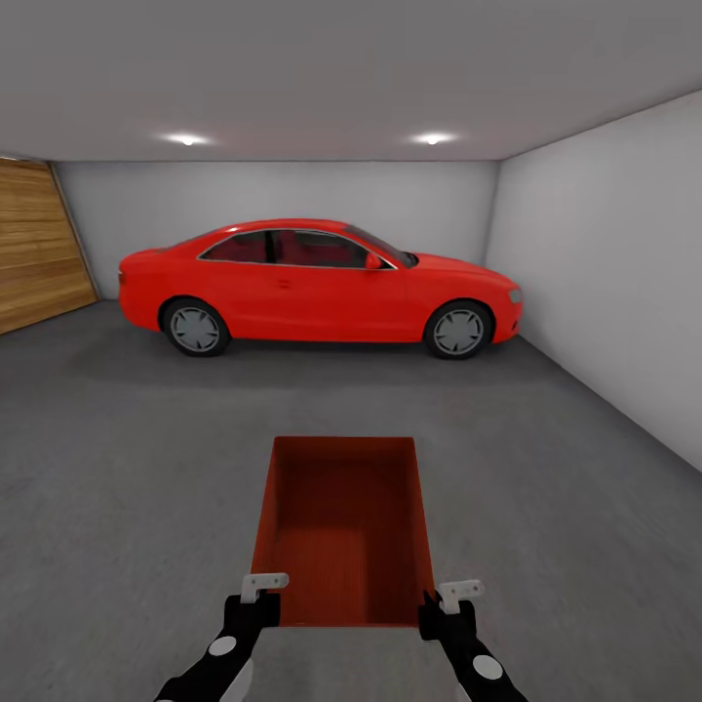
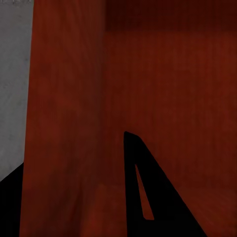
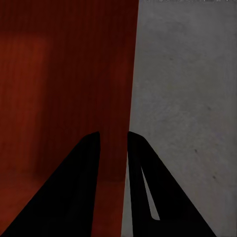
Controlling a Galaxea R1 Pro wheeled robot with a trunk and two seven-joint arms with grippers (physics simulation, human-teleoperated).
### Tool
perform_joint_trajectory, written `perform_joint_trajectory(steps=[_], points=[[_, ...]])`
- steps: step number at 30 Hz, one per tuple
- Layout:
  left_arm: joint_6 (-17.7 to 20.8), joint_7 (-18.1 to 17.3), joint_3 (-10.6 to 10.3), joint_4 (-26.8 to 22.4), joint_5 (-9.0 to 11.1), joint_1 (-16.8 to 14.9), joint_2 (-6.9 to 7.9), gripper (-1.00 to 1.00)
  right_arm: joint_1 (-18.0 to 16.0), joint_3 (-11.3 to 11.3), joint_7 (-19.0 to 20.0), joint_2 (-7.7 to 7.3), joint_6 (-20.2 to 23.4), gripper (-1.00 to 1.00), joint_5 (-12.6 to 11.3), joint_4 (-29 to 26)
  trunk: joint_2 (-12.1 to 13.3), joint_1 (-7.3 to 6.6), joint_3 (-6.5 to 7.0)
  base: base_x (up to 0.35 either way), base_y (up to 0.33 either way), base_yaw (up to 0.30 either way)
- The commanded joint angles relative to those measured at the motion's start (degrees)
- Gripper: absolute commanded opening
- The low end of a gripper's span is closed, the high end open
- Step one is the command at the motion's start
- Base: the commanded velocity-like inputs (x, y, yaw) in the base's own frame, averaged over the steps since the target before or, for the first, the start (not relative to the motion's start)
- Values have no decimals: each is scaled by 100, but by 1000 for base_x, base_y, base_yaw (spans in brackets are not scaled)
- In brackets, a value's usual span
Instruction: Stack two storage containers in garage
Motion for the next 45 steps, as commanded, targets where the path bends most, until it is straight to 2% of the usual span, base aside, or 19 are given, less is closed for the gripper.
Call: perform_joint_trajectory(steps=[1, 45], points=[[-23, 300, 103, -10, -22, -10, 69, -100, -6, 70, 163, -8, -18, -100, -61, 6, -13, 6, -12, 309, 0, 0], [-23, 300, 103, -10, -22, -10, 69, -100, -6, 63, 163, -8, -18, -100, -51, -1, -13, 6, -12, 326, 0, 0]])
